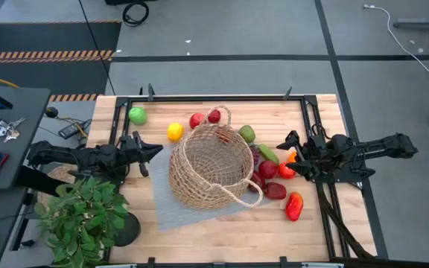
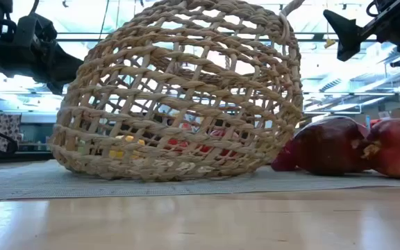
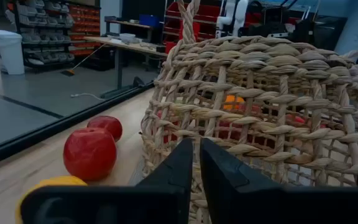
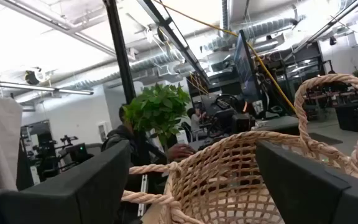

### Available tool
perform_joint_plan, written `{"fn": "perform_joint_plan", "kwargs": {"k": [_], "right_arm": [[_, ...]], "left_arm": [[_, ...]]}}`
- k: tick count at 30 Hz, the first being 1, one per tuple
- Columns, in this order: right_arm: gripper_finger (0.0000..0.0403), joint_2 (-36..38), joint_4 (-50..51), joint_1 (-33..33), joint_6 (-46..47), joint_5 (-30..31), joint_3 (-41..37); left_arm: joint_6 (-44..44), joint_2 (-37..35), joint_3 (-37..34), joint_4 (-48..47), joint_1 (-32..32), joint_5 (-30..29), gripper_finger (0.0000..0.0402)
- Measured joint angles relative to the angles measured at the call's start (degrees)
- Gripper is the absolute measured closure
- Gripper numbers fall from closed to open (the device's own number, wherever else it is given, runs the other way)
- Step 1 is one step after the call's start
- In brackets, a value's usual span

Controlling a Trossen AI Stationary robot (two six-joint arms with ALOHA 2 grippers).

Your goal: Build produce basket

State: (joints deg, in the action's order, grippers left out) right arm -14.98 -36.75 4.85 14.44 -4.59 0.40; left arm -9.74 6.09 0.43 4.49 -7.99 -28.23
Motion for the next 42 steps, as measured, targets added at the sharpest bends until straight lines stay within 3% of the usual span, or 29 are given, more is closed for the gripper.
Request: {"fn": "perform_joint_plan", "kwargs": {"k": [42], "right_arm": [[0.0052, 0.0, 0.0, 0.01, 0.0, 0.01, -0.02]], "left_arm": [[0.0, 0.0, -0.02, -0.02, -0.02, 0.0, 0.0363]]}}
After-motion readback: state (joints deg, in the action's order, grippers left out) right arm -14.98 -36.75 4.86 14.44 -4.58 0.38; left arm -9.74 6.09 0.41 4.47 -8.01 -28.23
